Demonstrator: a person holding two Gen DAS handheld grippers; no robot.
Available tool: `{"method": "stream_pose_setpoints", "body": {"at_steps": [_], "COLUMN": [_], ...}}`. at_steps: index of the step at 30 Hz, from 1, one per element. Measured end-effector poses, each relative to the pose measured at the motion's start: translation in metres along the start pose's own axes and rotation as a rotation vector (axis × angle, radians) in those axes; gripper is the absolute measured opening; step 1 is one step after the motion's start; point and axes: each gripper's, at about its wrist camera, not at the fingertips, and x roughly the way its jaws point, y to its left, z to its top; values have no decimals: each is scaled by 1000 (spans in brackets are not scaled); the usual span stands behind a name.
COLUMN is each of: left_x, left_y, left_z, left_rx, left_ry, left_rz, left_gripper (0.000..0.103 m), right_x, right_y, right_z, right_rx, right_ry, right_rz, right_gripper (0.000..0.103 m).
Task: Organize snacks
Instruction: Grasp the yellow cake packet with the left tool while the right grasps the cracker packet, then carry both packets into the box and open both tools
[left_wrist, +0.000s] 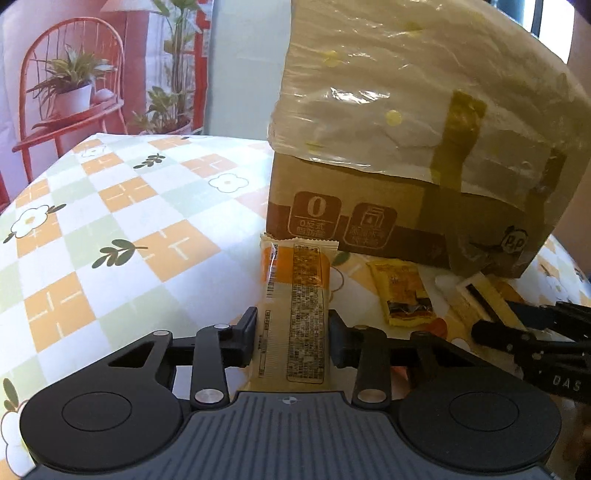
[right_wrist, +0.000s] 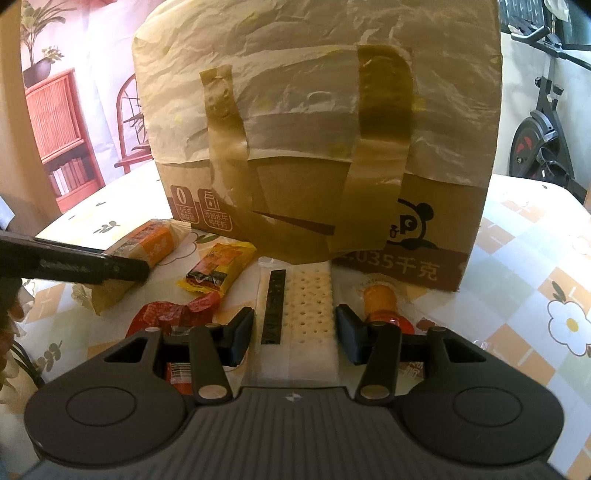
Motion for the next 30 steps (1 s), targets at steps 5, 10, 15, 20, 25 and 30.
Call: {"method": "stream_pose_setpoints", "body": {"at_steps": [5, 10, 15, 20, 25, 30], "left_x": [-3, -13, -33, -47, -51, -68], "left_y": [-1, 4, 10, 12, 9, 4], "left_z": [-3, 0, 4, 7, 14, 32], "left_rx": [11, 1, -17, -28, -39, -53], "left_ry": [-3, -18, -63, -97, -113, -199], "left_rz": [6, -11, -51, -71, -91, -127], "left_gripper": [40, 39, 39, 39, 39, 39], "right_x": [-6, -5, -17, -46, -69, -98], "right_y": [4, 6, 7, -5, -16, -21], "right_z": [-2, -2, -1, -9, -20, -18], "right_rx": [-22, -41, -55, -14, -1, 34], "right_ry": [-31, -4, 16, -5, 25, -52], "right_rz": [0, 39, 77, 85, 33, 42], "right_gripper": [49, 49, 49, 49, 49, 49]}}
